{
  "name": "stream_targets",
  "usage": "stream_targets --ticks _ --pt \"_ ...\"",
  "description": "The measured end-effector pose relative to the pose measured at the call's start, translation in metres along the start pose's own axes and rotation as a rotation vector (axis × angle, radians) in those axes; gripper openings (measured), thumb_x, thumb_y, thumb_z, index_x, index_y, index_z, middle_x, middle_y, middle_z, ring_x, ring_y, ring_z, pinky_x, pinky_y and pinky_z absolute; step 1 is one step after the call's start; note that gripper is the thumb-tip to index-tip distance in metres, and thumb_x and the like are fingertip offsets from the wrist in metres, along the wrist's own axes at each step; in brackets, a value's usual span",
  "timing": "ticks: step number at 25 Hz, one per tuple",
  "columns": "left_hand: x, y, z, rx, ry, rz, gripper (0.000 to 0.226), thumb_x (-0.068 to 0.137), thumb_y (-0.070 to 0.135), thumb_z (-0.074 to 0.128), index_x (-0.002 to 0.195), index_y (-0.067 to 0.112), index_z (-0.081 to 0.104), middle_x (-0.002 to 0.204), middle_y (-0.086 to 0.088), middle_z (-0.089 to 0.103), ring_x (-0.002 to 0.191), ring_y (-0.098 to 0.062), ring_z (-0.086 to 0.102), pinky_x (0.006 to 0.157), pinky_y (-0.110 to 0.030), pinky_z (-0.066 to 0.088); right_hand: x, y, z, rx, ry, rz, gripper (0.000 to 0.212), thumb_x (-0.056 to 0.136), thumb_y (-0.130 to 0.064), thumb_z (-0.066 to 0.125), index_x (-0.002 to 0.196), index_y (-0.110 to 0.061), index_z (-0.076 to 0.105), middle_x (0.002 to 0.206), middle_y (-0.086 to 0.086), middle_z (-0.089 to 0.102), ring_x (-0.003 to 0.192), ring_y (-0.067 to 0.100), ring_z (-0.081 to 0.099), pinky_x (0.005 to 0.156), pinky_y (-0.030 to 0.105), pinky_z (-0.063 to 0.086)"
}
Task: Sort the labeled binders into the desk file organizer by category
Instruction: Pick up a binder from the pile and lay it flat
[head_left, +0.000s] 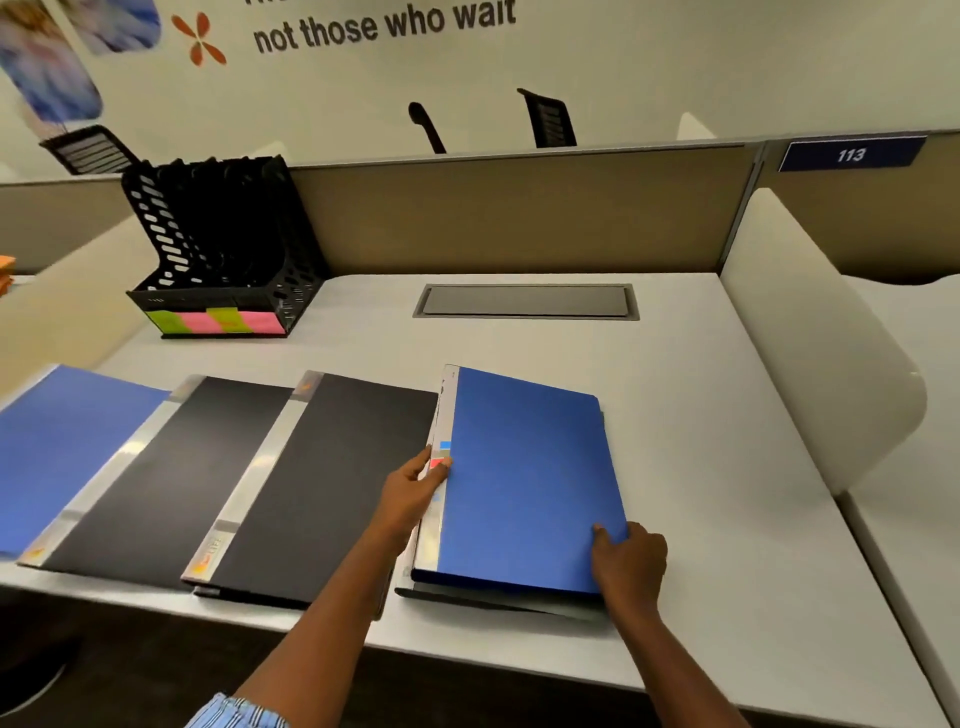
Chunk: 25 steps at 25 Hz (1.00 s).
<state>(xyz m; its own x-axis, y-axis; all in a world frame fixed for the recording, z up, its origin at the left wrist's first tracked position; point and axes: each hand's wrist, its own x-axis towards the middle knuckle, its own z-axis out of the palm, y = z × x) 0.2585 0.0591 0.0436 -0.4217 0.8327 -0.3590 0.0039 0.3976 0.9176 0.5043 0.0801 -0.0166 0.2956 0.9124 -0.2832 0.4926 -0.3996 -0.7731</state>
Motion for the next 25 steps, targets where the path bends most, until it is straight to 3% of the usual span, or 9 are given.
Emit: stream_targets --ticks 3,5,8,11,16,19,22,25 --pt "0.002 -0.002 0.002 0.119 -0.006 0.078 0.040 0.094 0.026 0.055 0.133 0.017 0.053 0.114 -0.002 0.067 0.078 -0.001 0.068 0.056 -0.008 0.051 -0.006 -0.001 0.003 -0.096 -0.001 0.013 0.050 0.091 -0.030 0.061 0.126 0.005 0.051 0.127 0.023 0.043 0.117 0.039 0.045 0.095 0.045 0.041" --pt "0.001 -0.005 0.005 0.182 -0.002 0.101 0.035 0.096 0.025 0.051 0.131 0.018 0.053 0.105 0.000 0.067 0.071 0.002 0.066 0.052 -0.005 0.047 -0.009 -0.001 0.004 -0.183 -0.003 -0.003 0.052 0.092 -0.036 0.059 0.128 0.001 0.050 0.128 0.020 0.043 0.118 0.037 0.045 0.096 0.045 0.041" --pt "0.003 -0.007 0.006 0.283 0.029 0.129 0.032 0.098 0.025 0.048 0.129 0.018 0.052 0.114 -0.007 0.066 0.071 0.002 0.062 0.049 -0.004 0.044 -0.012 0.004 0.006 -0.263 0.010 -0.044 0.053 0.092 -0.040 0.056 0.129 -0.002 0.050 0.126 0.018 0.043 0.116 0.035 0.045 0.095 0.043 0.040" --pt "0.004 -0.007 0.007 0.351 0.057 0.116 0.038 0.098 0.030 0.047 0.134 0.016 0.048 0.122 -0.006 0.062 0.082 -0.006 0.059 0.054 -0.009 0.043 -0.017 0.008 0.011 -0.349 0.012 -0.084 0.059 0.092 -0.048 0.052 0.129 -0.003 0.048 0.123 0.016 0.043 0.114 0.032 0.044 0.093 0.041 0.040" --pt "0.007 -0.008 0.001 0.414 0.032 0.099 0.035 0.097 0.034 0.048 0.126 0.015 0.054 0.115 -0.003 0.062 0.074 -0.001 0.056 0.055 -0.009 0.038 -0.024 0.013 0.018 -0.504 0.039 -0.203 0.073 0.091 -0.060 0.042 0.136 -0.004 0.038 0.125 0.011 0.042 0.113 0.025 0.044 0.092 0.037 0.040" --pt "0.006 -0.013 0.001 0.409 0.058 0.109 0.035 0.095 0.033 0.051 0.123 0.011 0.056 0.116 -0.007 0.064 0.080 -0.008 0.059 0.057 -0.011 0.040 -0.024 0.017 0.019 -0.611 0.078 -0.282 0.070 0.090 -0.063 0.038 0.131 -0.006 0.043 0.121 0.007 0.046 0.109 0.022 0.046 0.088 0.034 0.039" --pt "0.005 -0.012 0.004 0.414 0.062 0.129 0.037 0.095 0.033 0.052 0.124 0.011 0.054 0.120 -0.010 0.063 0.091 -0.016 0.059 0.071 -0.020 0.046 -0.022 0.018 0.017 -0.664 0.073 -0.290 0.069 0.090 -0.064 0.035 0.128 -0.007 0.044 0.119 0.006 0.047 0.107 0.021 0.046 0.087 0.034 0.038" --pt "-0.002 -0.008 0.008 0.449 0.138 0.187 0.043 0.094 0.031 0.054 0.130 0.009 0.049 0.128 -0.013 0.058 0.102 -0.020 0.059 0.080 -0.020 0.046 -0.024 0.016 0.017 -0.644 0.071 -0.268 0.077 0.090 -0.065 0.036 0.139 -0.006 0.033 0.132 0.010 0.043 0.119 0.025 0.043 0.096 0.038 0.037"
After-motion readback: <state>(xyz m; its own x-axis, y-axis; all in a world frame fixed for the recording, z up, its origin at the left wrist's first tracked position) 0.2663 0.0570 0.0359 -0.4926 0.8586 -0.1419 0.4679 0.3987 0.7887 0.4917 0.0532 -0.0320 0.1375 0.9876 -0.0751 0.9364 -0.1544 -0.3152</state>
